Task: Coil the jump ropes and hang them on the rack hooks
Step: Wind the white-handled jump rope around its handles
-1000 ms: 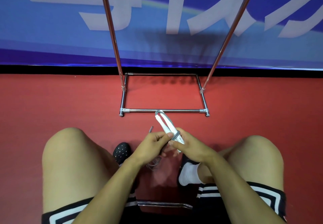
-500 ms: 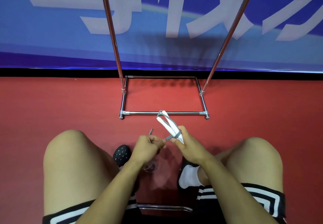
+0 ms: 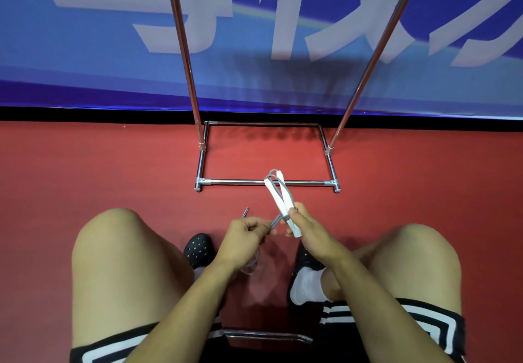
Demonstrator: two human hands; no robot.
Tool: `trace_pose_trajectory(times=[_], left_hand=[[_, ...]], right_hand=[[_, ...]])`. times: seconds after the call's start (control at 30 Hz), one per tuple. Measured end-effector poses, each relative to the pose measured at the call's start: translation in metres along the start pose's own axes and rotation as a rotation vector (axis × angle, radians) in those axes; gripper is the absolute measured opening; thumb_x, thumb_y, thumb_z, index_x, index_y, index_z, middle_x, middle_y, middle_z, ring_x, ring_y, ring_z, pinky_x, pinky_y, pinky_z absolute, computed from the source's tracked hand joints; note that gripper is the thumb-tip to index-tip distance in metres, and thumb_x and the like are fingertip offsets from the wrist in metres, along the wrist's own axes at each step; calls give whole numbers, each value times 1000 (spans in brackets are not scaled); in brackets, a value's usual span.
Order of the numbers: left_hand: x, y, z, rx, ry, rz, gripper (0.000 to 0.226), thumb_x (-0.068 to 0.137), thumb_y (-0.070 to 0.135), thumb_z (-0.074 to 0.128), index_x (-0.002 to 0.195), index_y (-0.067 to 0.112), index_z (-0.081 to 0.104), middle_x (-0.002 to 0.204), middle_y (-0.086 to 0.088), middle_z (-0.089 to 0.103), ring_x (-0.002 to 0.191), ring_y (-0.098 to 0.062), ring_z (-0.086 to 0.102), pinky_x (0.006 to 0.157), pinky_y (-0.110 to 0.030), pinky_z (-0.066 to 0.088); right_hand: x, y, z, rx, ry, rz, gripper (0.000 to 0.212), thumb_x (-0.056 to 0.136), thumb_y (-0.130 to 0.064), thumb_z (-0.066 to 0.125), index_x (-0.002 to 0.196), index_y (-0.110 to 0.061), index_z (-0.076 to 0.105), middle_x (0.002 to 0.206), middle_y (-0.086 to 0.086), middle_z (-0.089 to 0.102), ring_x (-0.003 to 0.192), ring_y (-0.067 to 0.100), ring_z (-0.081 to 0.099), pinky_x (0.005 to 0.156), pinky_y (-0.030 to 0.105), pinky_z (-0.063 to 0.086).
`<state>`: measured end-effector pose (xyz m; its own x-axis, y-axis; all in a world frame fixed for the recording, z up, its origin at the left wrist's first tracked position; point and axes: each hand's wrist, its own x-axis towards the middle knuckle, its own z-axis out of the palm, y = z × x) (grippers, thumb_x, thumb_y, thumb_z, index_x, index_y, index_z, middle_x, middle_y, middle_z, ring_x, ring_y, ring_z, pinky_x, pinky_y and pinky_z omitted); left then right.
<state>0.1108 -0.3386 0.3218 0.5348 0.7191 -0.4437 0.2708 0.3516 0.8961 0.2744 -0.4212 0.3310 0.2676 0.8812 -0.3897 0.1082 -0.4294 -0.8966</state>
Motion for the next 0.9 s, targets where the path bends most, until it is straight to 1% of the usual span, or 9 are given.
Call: trace_pose_trajectory(times=[0.13, 0.27, 0.37, 0.47, 0.53, 0.63, 0.73, 0.83, 0.9], left_hand=[[-2, 5, 2, 8, 19, 26, 26, 101, 11, 58, 85, 14, 78, 88, -10, 79, 76, -20, 57, 76, -28, 50], [0, 2, 1, 51, 21, 33, 29, 102, 21, 60, 86, 9, 80, 89, -11, 78, 73, -15, 60, 81, -33, 51], [0, 1, 1, 81, 27, 48, 39, 99, 39, 64, 81, 8, 79, 83, -10, 77, 68, -10, 60, 75, -29, 49], [0, -2, 0, 147, 67, 41, 57, 87, 61, 69, 75, 5, 76, 66, -2, 69, 59, -9, 53, 63, -26, 43], [2, -5, -1, 188, 98, 33, 68, 78, 72, 69, 74, 4, 74, 64, -7, 65, 58, -11, 48, 60, -28, 40], [1, -3, -2, 191, 77, 56, 57, 87, 58, 72, 72, 3, 74, 61, -8, 61, 58, -14, 44, 59, -29, 37], [-3, 5, -2, 148, -27, 102, 49, 95, 41, 69, 75, -4, 72, 63, -6, 57, 61, -14, 43, 61, -30, 36], [-3, 7, -1, 153, -108, 102, 45, 97, 36, 68, 79, -4, 72, 64, -6, 60, 60, -15, 46, 62, -29, 39], [-3, 5, 1, 141, -152, 89, 47, 95, 43, 69, 80, 0, 71, 65, -13, 59, 62, -23, 47, 63, -38, 39]], right_hand=[[2, 6, -1, -18, -40, -48, 23, 108, -36, 46, 128, -26, 52, 106, -5, 57, 97, 9, 53, 90, 27, 44], [1, 7, 1, 3, -43, -60, 32, 106, -22, 56, 137, -28, 50, 126, -2, 65, 110, 5, 60, 92, 24, 48], [2, 7, 2, 35, -26, -74, 35, 102, -11, 62, 134, -24, 55, 119, -3, 70, 106, 1, 65, 85, 18, 49], [2, 8, 6, 34, 5, -74, 41, 94, -8, 72, 132, -19, 60, 118, -5, 73, 109, 3, 69, 92, 21, 51], [3, 10, 9, 21, 18, -79, 46, 87, -10, 81, 129, -16, 64, 115, -2, 75, 108, 8, 71, 96, 26, 54], [3, 11, 9, 25, 51, -72, 48, 76, -11, 90, 117, -19, 66, 105, 1, 77, 98, 13, 73, 87, 27, 58], [4, 9, 3, 34, 45, -40, 51, 72, -13, 93, 112, -20, 62, 107, 8, 73, 89, 12, 69, 71, 25, 54], [3, 9, -3, 88, -37, 15, 62, 67, -28, 95, 118, -22, 60, 116, 14, 71, 94, 15, 68, 83, 39, 56], [0, 12, -5, 162, -152, 36, 59, 73, -26, 91, 125, -23, 64, 114, 10, 73, 100, 21, 68, 95, 46, 54]])
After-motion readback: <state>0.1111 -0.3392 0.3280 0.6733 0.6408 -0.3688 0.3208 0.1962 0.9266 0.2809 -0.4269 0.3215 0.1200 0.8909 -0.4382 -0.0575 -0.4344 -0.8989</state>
